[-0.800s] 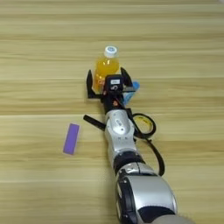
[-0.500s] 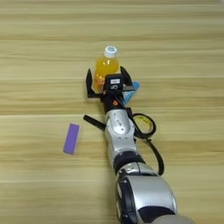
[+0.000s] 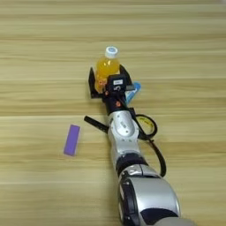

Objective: Move the objects on the table

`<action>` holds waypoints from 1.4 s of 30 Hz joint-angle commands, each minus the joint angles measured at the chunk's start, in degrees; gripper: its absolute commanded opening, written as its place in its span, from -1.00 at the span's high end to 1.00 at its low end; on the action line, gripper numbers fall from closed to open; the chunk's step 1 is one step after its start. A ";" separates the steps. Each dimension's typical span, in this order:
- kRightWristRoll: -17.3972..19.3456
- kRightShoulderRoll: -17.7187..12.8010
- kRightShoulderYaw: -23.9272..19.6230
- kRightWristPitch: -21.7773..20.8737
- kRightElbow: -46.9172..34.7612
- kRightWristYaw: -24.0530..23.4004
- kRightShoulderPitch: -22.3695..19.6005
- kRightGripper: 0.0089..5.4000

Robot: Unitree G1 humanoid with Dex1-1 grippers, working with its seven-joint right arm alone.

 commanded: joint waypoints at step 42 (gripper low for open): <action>12.23 5.98 7.76 -2.46 -15.37 34.77 4.55 -0.27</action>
